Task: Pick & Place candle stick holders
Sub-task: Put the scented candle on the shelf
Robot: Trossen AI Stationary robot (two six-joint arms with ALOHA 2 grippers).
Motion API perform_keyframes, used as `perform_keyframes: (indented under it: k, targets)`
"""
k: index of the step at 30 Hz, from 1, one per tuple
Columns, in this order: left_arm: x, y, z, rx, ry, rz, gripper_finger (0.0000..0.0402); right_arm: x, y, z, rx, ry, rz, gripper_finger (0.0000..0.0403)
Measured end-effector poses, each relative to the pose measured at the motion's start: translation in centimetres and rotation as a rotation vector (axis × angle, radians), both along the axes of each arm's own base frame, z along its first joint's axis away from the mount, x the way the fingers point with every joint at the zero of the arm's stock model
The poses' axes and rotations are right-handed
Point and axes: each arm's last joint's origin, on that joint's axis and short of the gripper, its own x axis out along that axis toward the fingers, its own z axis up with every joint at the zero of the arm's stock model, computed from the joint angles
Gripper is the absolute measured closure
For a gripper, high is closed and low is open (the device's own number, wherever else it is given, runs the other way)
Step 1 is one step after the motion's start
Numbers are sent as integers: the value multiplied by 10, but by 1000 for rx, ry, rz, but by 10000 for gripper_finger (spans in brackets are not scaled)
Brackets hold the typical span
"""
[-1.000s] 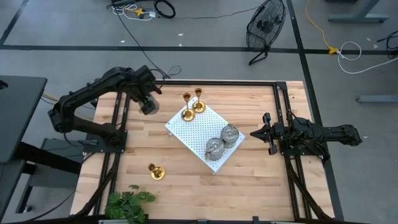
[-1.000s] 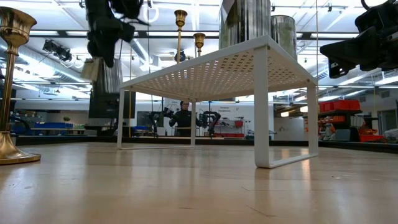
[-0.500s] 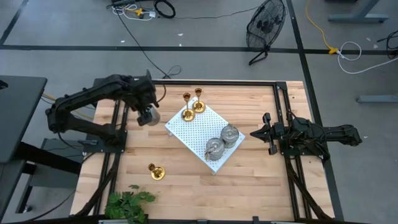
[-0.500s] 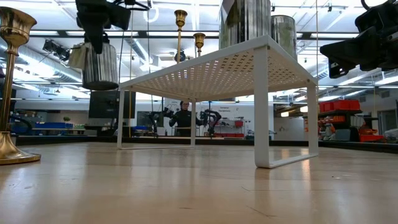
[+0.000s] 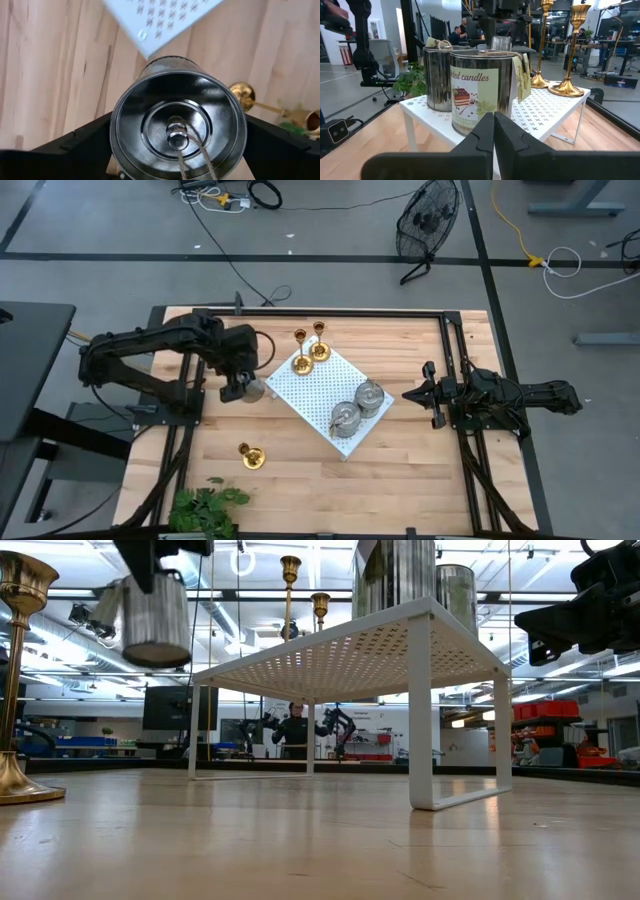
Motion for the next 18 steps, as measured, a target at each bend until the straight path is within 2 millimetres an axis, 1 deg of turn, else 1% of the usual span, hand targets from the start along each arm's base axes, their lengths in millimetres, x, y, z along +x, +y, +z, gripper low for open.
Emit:
perform_keyframes:
  k: [4,9,14,18]
  targets:
    - [9,-5,13,8,-29,-32,26,0,0,0,0,0,0,387]
    - [28,-9,24,22,-49,-63,26,0,0,0,0,0,0,387]
    - [52,-12,22,30,-24,-126,26,0,0,0,0,-1,0,387]
    - [64,-16,18,36,-6,-155,26,0,0,0,0,-2,0,387]
